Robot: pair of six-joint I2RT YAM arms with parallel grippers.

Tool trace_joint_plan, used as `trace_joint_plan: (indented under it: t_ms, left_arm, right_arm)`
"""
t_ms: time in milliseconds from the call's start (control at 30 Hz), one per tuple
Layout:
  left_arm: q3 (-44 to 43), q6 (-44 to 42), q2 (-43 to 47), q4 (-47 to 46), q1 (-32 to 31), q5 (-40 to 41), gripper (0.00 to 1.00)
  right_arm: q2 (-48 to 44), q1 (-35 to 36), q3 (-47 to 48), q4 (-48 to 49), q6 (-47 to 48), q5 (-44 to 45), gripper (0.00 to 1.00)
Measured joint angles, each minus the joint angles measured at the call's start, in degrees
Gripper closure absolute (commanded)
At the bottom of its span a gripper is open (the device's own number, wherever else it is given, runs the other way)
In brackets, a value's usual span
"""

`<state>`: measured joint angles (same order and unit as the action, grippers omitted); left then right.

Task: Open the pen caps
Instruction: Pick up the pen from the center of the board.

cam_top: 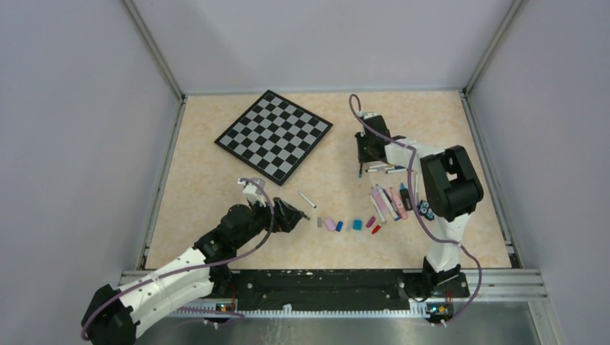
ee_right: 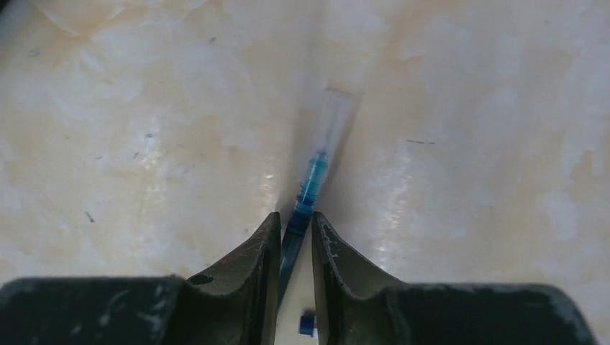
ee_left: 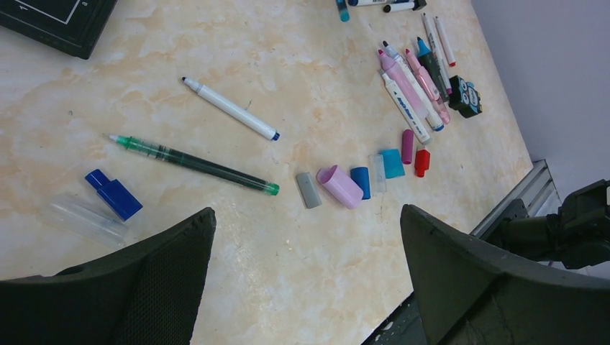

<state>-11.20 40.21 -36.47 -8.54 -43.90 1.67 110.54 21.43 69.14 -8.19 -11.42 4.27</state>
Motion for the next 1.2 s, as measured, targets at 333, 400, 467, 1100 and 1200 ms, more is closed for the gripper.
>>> trace_joint_plan:
  t_ms: [333, 400, 467, 1100, 1200]
  left_arm:
    - [0.00, 0.17, 1.64, 1.51, 0.00, 1.16, 0.01]
    - [0.02, 0.17, 1.86, 1.90, 0.00, 1.29, 0.01]
    - [0.07, 0.22, 1.86, 2.38, 0.00, 1.66, 0.01]
    - [-1.53, 3.39, -5.20, 7.78, 0.00, 4.00, 0.01]
    - [-1.66, 3.67, -5.18, 7.82, 0.00, 4.00, 0.01]
  right_arm:
    - [0.76, 6.64, 0.83, 0.13, 3.96, -5.73, 0.75]
    - [1.03, 7.08, 1.38, -0.42, 4.66, -6.82, 0.72]
    - [1.22, 7.19, 1.81, -0.90, 5.40, -7.72, 0.71]
    - [-0.02, 7.21, 1.79, -6.43, 13.07, -13.81, 0.67]
    - [-0.17, 7.21, 1.77, -7.30, 13.88, -13.99, 0.70]
